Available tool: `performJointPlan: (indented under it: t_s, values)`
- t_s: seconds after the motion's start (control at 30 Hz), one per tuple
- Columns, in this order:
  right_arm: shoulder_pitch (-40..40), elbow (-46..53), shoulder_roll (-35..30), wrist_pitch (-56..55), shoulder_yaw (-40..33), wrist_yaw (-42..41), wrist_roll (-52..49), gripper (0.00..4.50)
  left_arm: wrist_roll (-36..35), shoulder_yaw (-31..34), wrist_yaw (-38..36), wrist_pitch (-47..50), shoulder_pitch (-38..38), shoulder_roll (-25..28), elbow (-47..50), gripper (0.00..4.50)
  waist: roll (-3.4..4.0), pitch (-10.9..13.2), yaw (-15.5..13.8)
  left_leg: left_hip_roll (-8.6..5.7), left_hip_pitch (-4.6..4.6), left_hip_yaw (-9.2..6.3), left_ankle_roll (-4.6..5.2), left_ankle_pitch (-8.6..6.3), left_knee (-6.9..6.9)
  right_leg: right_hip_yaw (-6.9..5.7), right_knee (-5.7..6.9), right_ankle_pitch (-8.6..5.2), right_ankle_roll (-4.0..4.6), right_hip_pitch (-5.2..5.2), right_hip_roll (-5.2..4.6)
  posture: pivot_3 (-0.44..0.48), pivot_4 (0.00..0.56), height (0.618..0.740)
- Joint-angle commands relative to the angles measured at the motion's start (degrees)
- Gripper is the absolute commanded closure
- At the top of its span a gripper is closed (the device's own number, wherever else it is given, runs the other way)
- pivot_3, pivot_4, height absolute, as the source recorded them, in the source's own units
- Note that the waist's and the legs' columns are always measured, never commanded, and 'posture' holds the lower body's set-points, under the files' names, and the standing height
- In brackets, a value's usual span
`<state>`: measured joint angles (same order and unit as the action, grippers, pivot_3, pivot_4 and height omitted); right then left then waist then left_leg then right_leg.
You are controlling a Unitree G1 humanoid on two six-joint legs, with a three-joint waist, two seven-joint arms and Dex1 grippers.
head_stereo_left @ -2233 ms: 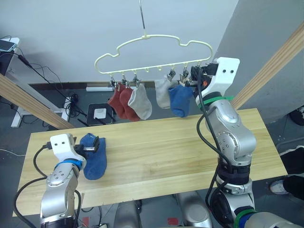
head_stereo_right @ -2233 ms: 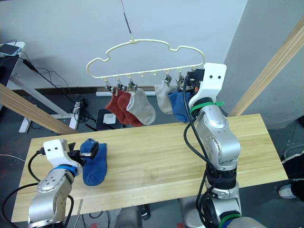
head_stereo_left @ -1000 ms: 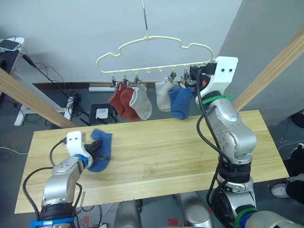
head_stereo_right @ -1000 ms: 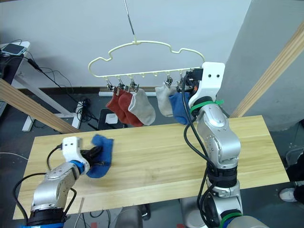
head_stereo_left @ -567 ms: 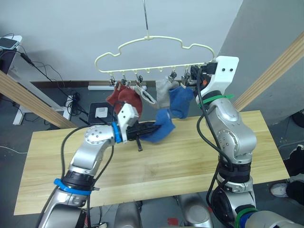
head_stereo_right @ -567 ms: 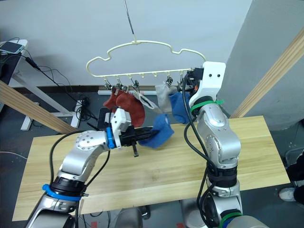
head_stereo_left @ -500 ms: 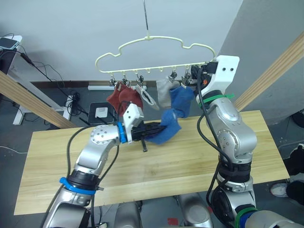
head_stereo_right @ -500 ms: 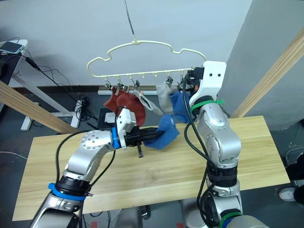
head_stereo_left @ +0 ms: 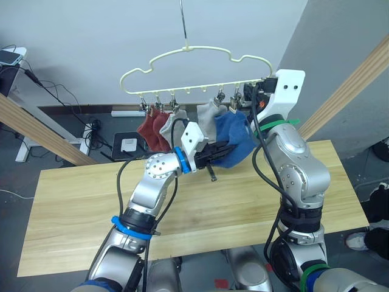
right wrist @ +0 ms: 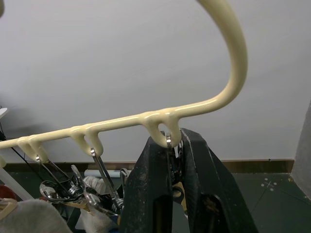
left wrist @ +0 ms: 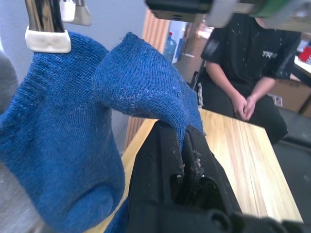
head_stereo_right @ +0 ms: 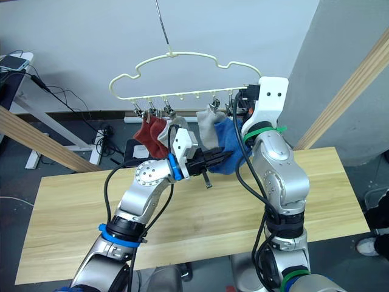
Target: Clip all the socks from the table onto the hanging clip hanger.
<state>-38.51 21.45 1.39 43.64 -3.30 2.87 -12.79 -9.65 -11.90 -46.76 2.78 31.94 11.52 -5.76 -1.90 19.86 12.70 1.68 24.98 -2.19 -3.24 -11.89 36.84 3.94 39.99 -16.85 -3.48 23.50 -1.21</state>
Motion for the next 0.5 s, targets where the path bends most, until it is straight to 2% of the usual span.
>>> performJointPlan:
  t_s: [0.03,0.5]
  values:
    - [-1.1,3.7,0.2,-0.2,-0.4,0.2,-0.8,4.50,0.6,-0.3,1.2,-2.4,1.4,-1.4,-0.6,4.47,0.00,0.0,0.0,-0.01,0.00,0.00,0.00,0.00,0.00,0.00,0.00,0.00,0.00,0.00,0.00,-0.339,0.320,0.732]
    - [-1.2,3.8,0.0,0.3,-0.5,0.2,-0.8,4.50,0.3,1.4,5.7,-1.4,5.1,-4.8,-5.5,4.47,0.00,0.0,0.1,-0.02,0.00,0.01,0.00,0.00,-0.01,-0.01,-0.02,0.00,0.00,0.00,0.04,-0.354,0.319,0.732]
